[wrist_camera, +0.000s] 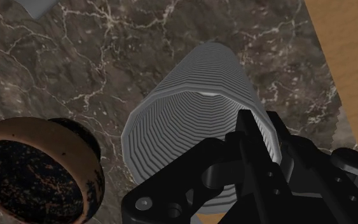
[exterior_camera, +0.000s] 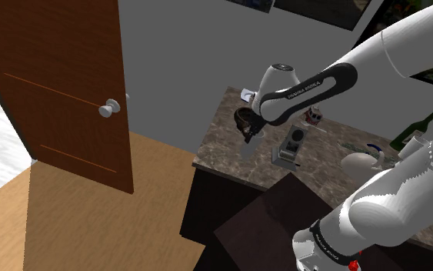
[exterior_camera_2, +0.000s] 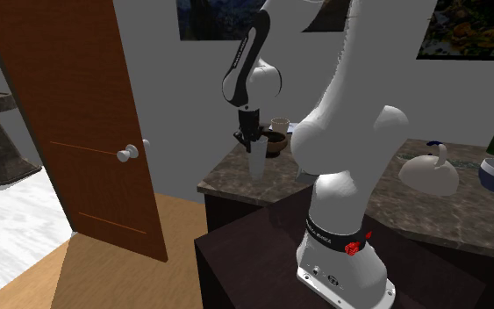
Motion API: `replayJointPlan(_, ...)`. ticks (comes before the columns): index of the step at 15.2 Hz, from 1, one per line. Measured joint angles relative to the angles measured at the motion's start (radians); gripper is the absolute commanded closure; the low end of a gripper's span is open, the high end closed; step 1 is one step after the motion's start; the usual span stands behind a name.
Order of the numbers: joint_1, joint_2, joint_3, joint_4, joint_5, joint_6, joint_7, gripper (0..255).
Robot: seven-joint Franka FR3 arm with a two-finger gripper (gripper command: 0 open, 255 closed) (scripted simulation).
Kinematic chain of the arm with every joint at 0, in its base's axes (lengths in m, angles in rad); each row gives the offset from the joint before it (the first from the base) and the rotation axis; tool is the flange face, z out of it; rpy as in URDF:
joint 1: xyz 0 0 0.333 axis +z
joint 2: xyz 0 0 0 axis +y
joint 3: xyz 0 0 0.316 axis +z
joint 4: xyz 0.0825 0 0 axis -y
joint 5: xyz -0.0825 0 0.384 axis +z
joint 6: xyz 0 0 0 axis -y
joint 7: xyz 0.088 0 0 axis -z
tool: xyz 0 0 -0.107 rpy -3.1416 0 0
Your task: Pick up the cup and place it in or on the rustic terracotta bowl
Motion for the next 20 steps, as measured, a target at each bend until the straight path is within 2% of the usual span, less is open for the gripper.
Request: replayJointPlan(20,0.008,-0.208,0.004,0.099,0.027,-0.306,-0.033,255)
